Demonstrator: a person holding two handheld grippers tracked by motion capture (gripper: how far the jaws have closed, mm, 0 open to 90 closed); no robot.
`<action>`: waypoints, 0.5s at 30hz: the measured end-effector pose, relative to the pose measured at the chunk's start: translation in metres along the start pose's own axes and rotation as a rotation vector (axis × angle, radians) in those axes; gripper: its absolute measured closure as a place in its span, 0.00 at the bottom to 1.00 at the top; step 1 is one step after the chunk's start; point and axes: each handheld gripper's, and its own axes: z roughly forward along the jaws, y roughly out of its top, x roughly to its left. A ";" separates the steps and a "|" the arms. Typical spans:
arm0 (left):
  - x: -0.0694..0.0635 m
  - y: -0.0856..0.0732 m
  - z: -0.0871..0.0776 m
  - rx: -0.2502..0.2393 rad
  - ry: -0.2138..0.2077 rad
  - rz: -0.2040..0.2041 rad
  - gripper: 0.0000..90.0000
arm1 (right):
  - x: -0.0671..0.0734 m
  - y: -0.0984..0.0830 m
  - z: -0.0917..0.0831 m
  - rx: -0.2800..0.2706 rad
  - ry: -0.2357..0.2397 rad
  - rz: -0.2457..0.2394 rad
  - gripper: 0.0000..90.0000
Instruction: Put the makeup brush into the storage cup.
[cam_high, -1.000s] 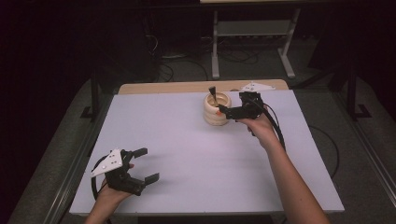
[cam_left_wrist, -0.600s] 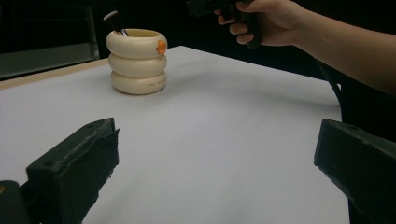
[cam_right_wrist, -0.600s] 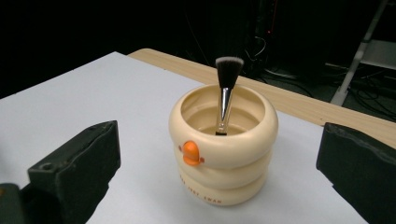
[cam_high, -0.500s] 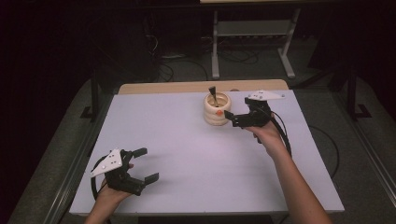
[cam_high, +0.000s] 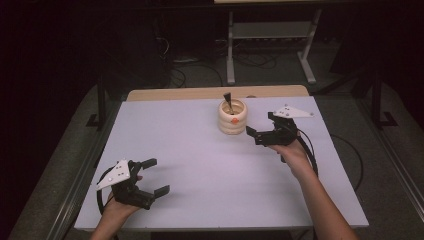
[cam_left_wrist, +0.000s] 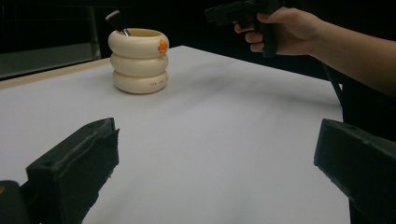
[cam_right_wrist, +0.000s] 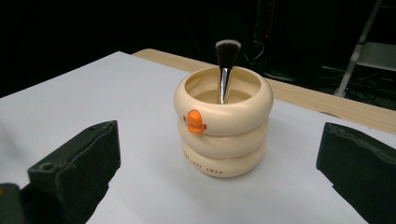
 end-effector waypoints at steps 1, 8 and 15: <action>0.000 0.000 0.000 0.002 0.000 -0.001 0.00 | 0.001 0.000 -0.002 0.004 -0.002 0.002 0.00; 0.000 0.000 -0.001 -0.004 0.002 -0.002 0.00 | 0.003 -0.008 -0.015 -0.018 0.001 0.000 0.00; 0.000 -0.001 -0.001 0.000 0.003 0.000 0.00 | 0.005 -0.014 -0.027 -0.035 -0.003 0.006 0.00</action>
